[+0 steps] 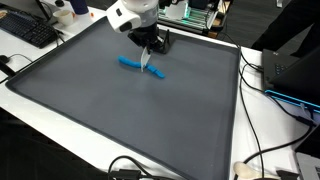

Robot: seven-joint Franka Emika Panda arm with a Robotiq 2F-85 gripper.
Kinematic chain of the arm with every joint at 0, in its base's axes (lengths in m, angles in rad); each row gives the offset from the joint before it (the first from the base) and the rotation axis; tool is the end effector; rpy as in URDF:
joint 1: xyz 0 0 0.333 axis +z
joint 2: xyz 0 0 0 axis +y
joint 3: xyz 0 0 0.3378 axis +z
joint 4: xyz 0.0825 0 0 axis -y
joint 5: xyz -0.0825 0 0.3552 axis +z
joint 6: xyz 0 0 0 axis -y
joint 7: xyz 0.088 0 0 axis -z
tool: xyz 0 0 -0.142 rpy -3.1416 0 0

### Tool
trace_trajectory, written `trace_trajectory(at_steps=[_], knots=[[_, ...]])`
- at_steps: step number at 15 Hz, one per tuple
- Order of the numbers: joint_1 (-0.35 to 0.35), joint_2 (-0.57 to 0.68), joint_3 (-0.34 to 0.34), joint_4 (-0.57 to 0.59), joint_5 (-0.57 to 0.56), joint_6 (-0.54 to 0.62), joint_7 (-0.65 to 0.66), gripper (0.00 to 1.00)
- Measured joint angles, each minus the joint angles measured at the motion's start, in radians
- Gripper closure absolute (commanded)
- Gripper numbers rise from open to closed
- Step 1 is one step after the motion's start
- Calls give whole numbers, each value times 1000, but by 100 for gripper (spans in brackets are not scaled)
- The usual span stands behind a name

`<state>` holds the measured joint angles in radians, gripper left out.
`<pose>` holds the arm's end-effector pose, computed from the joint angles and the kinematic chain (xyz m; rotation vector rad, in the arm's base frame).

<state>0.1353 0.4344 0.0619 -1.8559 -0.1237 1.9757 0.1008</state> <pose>0.5702 0.1001 0.2711 2.9749 0.2408 -0.4480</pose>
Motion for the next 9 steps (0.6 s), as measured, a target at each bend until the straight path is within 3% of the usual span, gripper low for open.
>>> trace_trajectory(at_steps=[9], knots=[[-10, -33, -13, -1, -6, 14, -5, 99]])
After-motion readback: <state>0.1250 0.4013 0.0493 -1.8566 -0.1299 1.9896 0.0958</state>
